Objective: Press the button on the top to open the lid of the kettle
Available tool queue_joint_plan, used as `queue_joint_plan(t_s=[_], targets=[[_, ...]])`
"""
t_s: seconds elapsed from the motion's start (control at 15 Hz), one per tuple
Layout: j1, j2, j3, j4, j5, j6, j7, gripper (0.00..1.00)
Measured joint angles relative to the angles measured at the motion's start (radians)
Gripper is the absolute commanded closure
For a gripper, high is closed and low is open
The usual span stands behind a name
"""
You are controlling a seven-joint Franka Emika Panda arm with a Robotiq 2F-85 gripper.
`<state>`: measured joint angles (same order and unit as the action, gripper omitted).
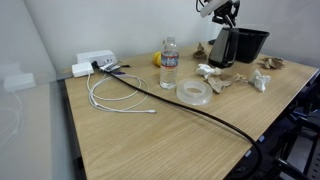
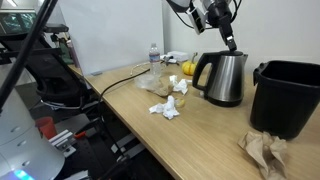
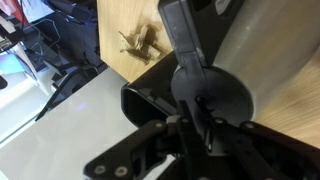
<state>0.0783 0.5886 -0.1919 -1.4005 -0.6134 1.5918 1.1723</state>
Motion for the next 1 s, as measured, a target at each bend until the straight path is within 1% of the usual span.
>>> queue_joint_plan(t_s=[0.07,0.13,0.2,0.6,0.67,0.8,1.0], targets=[[0.000,-0.001,0.000,0.000,0.000,0.000,0.000,0.60],[0.000,-0.001,0.000,0.000,0.000,0.000,0.000,0.58],[0.000,-0.001,0.000,0.000,0.000,0.000,0.000,0.53],[0.001,-0.008,-0.003,0.006,-0.008,-0.016,0.000,0.14],[0.001,-0.008,-0.004,0.008,-0.009,-0.019,0.000,0.06],[0.001,-0.009,-0.004,0.010,-0.010,-0.020,0.000,0.00],[0.001,-0.009,-0.004,0.014,-0.012,-0.020,0.001,0.00]])
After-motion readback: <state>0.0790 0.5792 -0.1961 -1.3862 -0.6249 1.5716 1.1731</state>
